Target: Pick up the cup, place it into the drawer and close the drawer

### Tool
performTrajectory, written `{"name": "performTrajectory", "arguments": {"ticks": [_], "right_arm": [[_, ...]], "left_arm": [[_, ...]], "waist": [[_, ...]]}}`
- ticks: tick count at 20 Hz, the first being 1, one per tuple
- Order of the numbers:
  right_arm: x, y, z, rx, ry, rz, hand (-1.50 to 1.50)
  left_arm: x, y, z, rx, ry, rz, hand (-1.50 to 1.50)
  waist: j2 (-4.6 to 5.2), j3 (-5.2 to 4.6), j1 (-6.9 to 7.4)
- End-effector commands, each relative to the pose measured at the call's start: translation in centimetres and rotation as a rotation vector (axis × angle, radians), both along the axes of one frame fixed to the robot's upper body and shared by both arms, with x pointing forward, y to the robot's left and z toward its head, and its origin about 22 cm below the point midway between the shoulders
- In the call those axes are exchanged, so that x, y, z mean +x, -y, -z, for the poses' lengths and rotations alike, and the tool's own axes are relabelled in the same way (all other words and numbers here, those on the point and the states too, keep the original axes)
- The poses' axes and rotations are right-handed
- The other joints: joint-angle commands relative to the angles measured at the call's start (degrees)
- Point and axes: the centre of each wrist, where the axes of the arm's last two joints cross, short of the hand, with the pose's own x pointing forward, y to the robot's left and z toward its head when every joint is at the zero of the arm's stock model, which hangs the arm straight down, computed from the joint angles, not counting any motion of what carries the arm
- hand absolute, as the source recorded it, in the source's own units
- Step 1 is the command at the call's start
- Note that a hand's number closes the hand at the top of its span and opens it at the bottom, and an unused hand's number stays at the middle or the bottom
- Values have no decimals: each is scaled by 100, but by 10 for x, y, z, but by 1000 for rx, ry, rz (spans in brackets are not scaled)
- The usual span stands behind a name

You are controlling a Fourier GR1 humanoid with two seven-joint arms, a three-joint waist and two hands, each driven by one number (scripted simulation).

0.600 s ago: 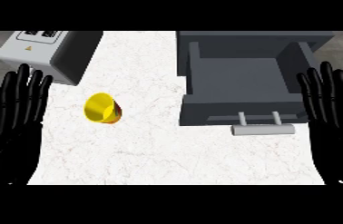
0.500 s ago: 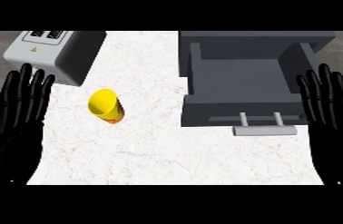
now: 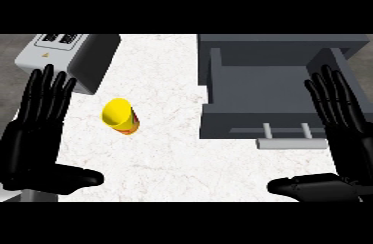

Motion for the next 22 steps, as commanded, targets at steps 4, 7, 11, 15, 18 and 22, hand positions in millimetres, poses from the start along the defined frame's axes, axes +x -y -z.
{"name": "performTrajectory", "arguments": {"ticks": [4, 7, 11, 15, 18, 22], "right_arm": [[3, 4, 4, -18, -30, -45, -150], [17, 8, 10, 4, -40, -11, -150], [50, -7, -22, -26, -11, -25, -150], [35, 11, -20, -10, 2, -19, -150], [41, 23, 4, -22, 0, -14, -150], [60, -4, -9, -37, -6, -23, -150]], "left_arm": [[11, -24, 46, -43, -88, -2, -150], [37, -27, 42, -4, -123, -28, -150], [31, -36, 75, 11, -163, -60, -150], [49, -41, 102, 15, -214, -109, -150], [54, -34, 131, 36, -234, -130, -150], [41, -49, 141, 44, -273, -159, -150]], "waist": [[-19, 12, 6], [-17, 13, 1], [-10, 10, 33], [-14, 11, -8], [-5, 11, -26], [-16, 12, 24]]}}
